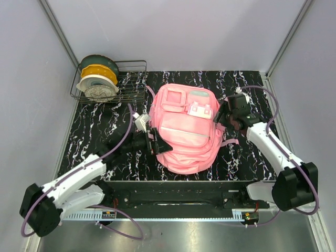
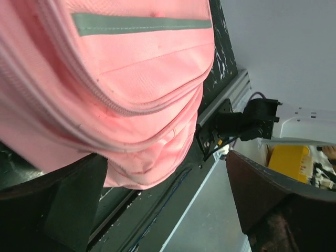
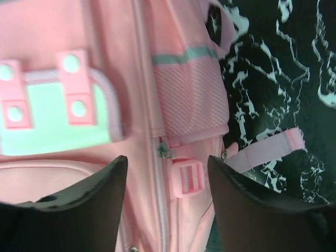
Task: Pack the student bag
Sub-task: Zip the student bag at the center of the board, then reset both arms
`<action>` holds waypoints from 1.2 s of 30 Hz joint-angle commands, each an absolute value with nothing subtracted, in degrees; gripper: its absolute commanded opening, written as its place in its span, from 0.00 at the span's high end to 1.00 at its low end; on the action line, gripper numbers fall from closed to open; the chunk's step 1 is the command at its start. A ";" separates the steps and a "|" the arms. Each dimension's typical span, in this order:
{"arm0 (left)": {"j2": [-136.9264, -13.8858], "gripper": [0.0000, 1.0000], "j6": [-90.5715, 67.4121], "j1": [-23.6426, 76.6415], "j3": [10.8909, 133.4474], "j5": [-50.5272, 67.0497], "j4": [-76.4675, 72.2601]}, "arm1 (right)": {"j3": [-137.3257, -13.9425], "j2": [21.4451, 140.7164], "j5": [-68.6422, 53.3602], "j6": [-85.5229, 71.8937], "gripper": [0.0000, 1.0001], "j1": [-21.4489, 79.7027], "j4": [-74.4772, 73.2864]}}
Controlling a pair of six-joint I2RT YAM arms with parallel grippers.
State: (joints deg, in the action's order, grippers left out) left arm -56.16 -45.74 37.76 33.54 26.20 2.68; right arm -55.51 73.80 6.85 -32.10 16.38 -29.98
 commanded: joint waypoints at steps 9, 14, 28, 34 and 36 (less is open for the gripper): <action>-40.36 0.01 -34.99 37.62 40.33 8.01 30.65 | -59.94 64.79 5.64 -31.55 0.22 16.00 -32.35; -37.27 0.01 -32.26 37.70 46.39 -2.17 36.03 | -58.98 61.00 0.80 -31.55 0.19 16.00 -32.43; -45.61 0.01 -22.76 17.27 55.29 7.65 34.72 | -58.53 56.87 -3.87 -30.67 0.10 16.00 -37.17; -48.08 0.01 -28.47 4.04 53.09 13.81 37.44 | -58.80 55.81 -0.88 -31.81 0.07 16.00 -38.67; -47.55 0.01 -29.18 4.04 51.86 14.41 37.71 | -58.80 55.55 -0.26 -32.08 0.06 15.91 -38.93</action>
State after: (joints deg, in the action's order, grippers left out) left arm -48.71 -26.79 4.34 53.19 8.97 37.43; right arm -57.91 57.14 -2.44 -31.79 16.16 -37.95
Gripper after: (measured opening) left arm 0.988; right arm 0.930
